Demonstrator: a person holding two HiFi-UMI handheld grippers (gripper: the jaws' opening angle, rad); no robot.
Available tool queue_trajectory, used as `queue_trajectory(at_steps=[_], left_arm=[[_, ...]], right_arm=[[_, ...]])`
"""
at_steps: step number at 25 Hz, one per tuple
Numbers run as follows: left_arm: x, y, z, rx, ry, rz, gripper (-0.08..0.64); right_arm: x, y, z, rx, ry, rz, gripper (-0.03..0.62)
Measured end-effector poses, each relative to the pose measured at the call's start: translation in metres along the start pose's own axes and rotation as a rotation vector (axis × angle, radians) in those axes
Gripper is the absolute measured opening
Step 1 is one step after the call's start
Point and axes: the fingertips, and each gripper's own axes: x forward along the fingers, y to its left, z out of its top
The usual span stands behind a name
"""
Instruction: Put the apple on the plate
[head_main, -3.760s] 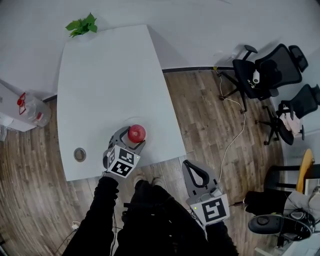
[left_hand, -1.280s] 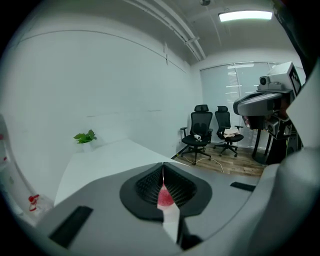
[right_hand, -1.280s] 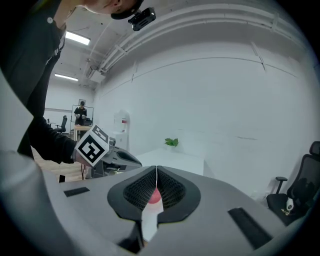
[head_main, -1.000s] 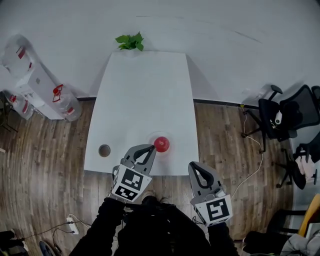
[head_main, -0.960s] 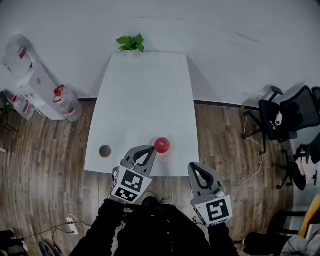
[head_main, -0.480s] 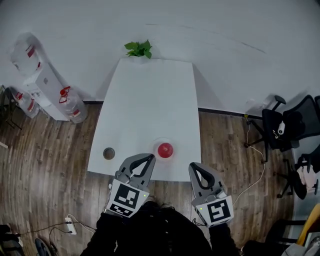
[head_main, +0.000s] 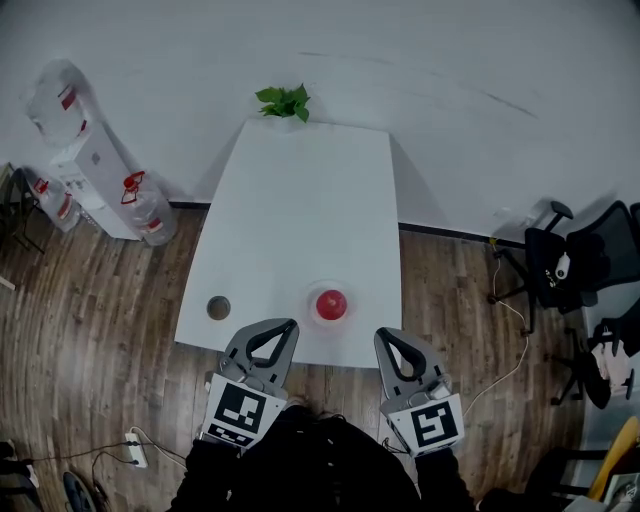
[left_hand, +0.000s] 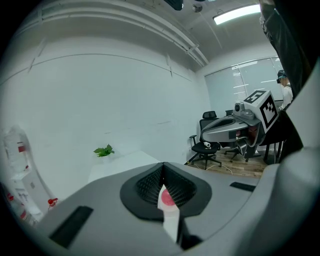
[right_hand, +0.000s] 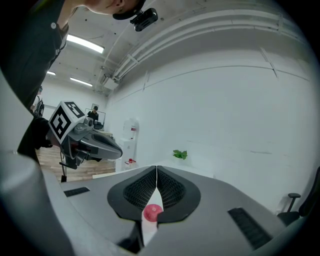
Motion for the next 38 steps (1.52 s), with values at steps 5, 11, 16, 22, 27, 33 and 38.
queue_trajectory(at_steps=[5, 11, 16, 22, 27, 33, 38], left_arm=[[-0.002, 0.001, -0.004, -0.009, 0.006, 0.0, 0.014], [-0.003, 0.003, -0.008, -0.017, 0.01, 0.0, 0.014], [-0.005, 0.004, -0.01, -0.023, 0.011, -0.001, 0.014], [-0.01, 0.007, -0.014, -0.026, 0.011, 0.001, 0.014], [-0.012, 0.008, -0.015, -0.025, 0.004, 0.002, 0.014], [-0.012, 0.007, -0.013, -0.026, -0.009, -0.002, 0.014], [-0.011, 0.008, -0.014, -0.026, -0.007, 0.011, 0.014]], right_arm=[[0.002, 0.003, 0.001, -0.012, 0.007, 0.005, 0.041], [0.004, 0.006, -0.001, -0.012, 0.019, -0.001, 0.04], [0.004, 0.008, 0.001, -0.022, 0.021, -0.003, 0.04], [0.006, 0.015, 0.0, -0.033, 0.031, -0.002, 0.04], [0.005, 0.018, -0.002, -0.036, 0.04, -0.008, 0.04], [0.002, 0.021, -0.003, -0.03, 0.047, -0.015, 0.04], [0.0, 0.019, -0.005, -0.027, 0.049, -0.018, 0.04]])
